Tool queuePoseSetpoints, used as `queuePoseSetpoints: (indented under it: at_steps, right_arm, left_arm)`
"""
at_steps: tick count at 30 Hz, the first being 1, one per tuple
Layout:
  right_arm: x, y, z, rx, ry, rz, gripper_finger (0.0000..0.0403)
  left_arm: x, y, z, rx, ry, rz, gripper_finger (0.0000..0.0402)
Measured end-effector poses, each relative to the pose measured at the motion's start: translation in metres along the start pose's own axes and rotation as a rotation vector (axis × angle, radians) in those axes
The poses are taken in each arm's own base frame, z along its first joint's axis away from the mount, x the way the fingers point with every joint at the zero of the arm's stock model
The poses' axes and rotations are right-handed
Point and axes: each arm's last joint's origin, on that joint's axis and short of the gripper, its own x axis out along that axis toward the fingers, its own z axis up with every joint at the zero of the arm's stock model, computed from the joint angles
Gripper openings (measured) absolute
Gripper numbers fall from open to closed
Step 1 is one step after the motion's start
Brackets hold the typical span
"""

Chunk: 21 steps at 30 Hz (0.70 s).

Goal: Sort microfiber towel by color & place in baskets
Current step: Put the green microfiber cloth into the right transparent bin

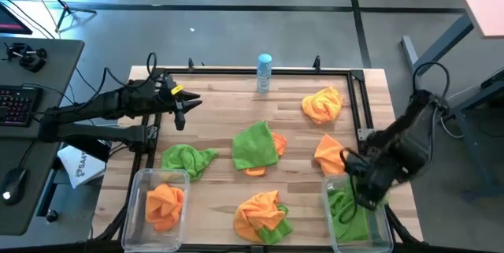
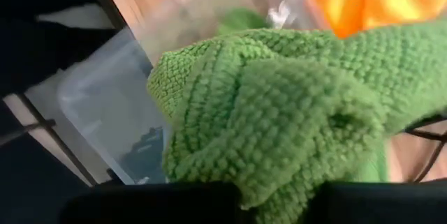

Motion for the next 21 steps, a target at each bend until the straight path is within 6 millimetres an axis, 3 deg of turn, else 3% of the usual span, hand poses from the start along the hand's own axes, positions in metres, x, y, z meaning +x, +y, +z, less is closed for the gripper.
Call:
queuePoseSetpoints:
  at_steps: [10, 21]
  right_arm:
    - [0.072, 0.023, -0.023, -0.107, 0.009, 0.131, 0.0]
    - [0.136, 0.005, -0.021, -0.125, -0.027, 0.078, 0.0]
  left_arm:
    - [0.0, 0.0, 0.004, 0.036, -0.042, -0.001, 0.009]
    - [0.0, -0.001, 0.005, -0.079, -0.047, -0.004, 0.009]
